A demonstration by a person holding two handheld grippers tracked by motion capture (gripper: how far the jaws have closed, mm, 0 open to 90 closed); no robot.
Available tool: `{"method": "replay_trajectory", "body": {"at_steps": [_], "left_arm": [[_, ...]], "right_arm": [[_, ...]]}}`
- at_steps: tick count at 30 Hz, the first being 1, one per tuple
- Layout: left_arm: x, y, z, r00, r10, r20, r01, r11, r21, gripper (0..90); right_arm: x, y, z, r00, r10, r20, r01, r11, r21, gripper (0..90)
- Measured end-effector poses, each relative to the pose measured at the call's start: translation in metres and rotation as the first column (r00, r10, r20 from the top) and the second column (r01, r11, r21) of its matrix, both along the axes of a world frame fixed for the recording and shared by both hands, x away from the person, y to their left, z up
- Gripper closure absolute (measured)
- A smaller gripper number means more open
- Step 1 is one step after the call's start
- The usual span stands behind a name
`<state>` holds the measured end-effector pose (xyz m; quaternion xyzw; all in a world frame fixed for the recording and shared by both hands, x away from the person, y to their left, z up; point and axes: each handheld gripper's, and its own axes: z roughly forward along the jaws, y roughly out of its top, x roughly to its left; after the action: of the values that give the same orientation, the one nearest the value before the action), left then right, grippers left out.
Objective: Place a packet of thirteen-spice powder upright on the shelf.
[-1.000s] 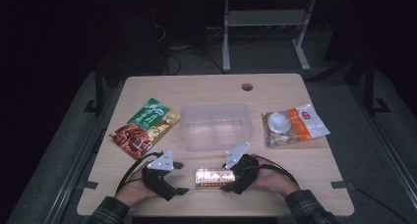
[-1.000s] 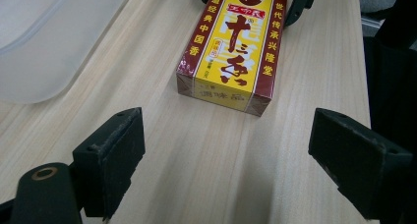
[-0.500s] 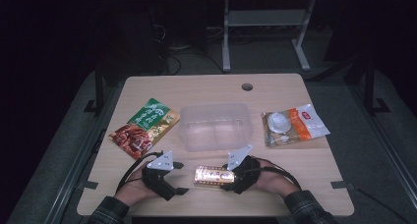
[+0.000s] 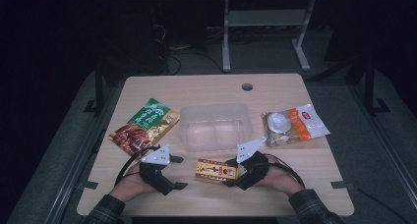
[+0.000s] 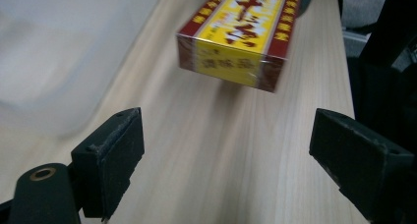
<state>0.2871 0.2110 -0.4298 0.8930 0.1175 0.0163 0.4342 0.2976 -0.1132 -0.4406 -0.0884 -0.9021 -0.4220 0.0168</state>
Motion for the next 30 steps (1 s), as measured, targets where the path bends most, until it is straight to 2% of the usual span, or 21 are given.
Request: {"method": "replay_trajectory", "body": {"at_steps": [3, 4, 7, 10, 14, 19, 30], "left_arm": [[0.002, -0.004, 0.008, 0.9996, -0.027, 0.009, 0.028, 0.9987, -0.044, 12.5], [0.003, -0.006, 0.011, 0.9987, -0.051, 0.007, 0.051, 0.9972, -0.054, 12.5], [0.003, -0.014, 0.015, 0.9957, -0.09, 0.02, 0.091, 0.994, -0.061, 12.5], [0.003, -0.02, 0.017, 0.9924, -0.122, 0.02, 0.123, 0.9882, -0.092, 12.5], [0.004, -0.031, 0.02, 0.9873, -0.156, 0.029, 0.159, 0.9813, -0.109, 12.5], [0.004, -0.042, 0.022, 0.9831, -0.18, 0.035, 0.183, 0.9754, -0.123, 13.2], [0.003, -0.042, 0.023, 0.9793, -0.198, 0.044, 0.202, 0.9705, -0.131, 21.5]], "right_arm": [[-0.003, -0.003, 0.006, 0.9999, 0.009, 0.01, -0.009, 1.0, 0.023, 32.0], [-0.005, -0.004, 0.008, 0.9999, 0.012, 0.006, -0.013, 0.999, 0.035, 32.0], [-0.008, -0.007, 0.014, 0.9999, 0.015, -0.008, -0.014, 0.996, 0.085, 32.0], [-0.01, -0.01, 0.019, 0.9996, 0.022, -0.016, -0.02, 0.992, 0.126, 32.0], [-0.013, -0.009, 0.023, 0.9996, 0.026, -0.005, -0.025, 0.988, 0.154, 32.0], [-0.014, -0.007, 0.024, 0.9994, 0.032, 0.01, -0.033, 0.987, 0.155, 32.0], [-0.014, -0.005, 0.022, 0.999, 0.039, 0.022, -0.042, 0.988, 0.146, 31.9]]}}
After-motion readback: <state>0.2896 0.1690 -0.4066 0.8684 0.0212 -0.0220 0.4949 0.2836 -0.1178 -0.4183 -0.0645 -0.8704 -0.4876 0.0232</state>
